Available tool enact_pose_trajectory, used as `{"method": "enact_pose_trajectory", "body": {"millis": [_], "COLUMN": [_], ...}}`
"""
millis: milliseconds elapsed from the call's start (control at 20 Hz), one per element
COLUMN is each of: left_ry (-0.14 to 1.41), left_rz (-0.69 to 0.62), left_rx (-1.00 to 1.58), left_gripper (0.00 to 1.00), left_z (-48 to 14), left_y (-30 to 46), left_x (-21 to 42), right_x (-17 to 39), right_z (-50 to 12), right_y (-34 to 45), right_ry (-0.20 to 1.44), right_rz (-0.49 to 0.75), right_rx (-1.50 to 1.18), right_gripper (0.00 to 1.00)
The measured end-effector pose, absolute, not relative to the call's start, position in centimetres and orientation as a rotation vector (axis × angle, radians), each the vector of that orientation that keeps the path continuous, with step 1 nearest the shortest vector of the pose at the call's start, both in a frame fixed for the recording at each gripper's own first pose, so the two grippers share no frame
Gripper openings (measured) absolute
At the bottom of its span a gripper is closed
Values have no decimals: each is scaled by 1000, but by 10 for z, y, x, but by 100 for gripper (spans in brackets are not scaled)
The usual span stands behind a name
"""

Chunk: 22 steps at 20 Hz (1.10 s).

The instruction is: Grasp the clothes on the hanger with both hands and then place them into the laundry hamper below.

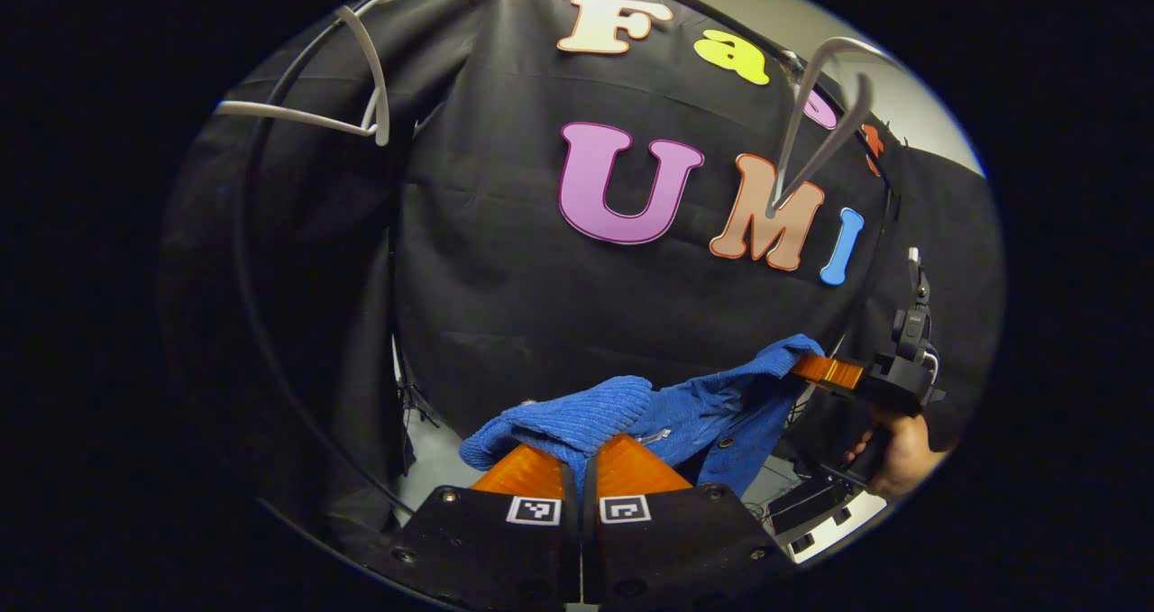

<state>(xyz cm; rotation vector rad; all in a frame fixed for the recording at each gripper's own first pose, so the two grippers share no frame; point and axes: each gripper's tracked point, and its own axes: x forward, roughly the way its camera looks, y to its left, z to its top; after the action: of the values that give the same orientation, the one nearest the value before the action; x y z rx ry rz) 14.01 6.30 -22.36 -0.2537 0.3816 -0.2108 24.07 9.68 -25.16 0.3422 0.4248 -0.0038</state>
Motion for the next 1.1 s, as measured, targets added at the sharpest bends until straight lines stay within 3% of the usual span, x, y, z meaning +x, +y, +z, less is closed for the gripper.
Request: {"method": "enact_pose_trajectory", "body": {"millis": [150, 250, 300, 650, 1100], "left_ry": [357, 336, 332, 265, 139], "left_rz": [-158, -162, -161, -179, -269], "left_rx": [-206, -198, -206, -184, -130], "left_gripper": [1, 2, 2, 2, 2], "left_z": [-204, -182, -173, -122, -57], "left_y": [63, 54, 48, 18, -20], "left_x": [105, 83, 74, 29, 44], "right_x": [207, 188, 177, 113, 101], "right_z": [-224, -209, -202, -151, -60], "right_y": [99, 98, 98, 89, 85], "right_ry": [427, 421, 421, 363, 230], "right_rz": [53, 85, 105, 181, 193], "right_rx": [322, 297, 275, 155, 109], "right_gripper": [1, 4, 0, 1, 1]}}
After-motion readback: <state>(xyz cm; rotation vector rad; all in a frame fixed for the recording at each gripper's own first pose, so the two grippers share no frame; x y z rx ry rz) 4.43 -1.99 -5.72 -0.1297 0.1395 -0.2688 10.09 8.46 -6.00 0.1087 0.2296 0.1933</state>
